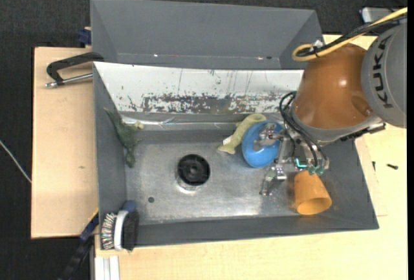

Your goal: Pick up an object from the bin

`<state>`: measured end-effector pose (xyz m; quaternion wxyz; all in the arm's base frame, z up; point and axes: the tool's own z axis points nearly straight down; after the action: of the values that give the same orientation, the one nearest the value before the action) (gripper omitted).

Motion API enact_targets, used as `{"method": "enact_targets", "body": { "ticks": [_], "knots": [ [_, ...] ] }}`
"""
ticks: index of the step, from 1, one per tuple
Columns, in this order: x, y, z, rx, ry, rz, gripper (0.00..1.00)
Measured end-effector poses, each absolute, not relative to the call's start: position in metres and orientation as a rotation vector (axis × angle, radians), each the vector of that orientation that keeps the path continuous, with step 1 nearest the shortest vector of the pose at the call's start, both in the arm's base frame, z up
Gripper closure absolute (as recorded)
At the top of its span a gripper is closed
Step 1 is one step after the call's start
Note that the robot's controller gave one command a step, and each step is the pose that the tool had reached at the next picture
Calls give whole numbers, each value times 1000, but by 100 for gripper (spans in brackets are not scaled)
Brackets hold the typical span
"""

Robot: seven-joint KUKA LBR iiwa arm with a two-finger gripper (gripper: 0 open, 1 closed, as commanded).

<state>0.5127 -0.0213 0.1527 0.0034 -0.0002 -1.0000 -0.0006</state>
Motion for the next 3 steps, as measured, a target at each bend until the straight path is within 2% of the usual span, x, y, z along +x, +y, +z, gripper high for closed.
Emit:
{"method": "enact_targets", "body": {
  "ticks": [1, 2, 3],
  "knots": [
    [591, -71, 73, 309, -3124, 1, 0],
    [599, -10, 101, 225, -3130, -5, 0],
    [599, 60, 101, -16, -3145, -7, 0]
  ]
}}
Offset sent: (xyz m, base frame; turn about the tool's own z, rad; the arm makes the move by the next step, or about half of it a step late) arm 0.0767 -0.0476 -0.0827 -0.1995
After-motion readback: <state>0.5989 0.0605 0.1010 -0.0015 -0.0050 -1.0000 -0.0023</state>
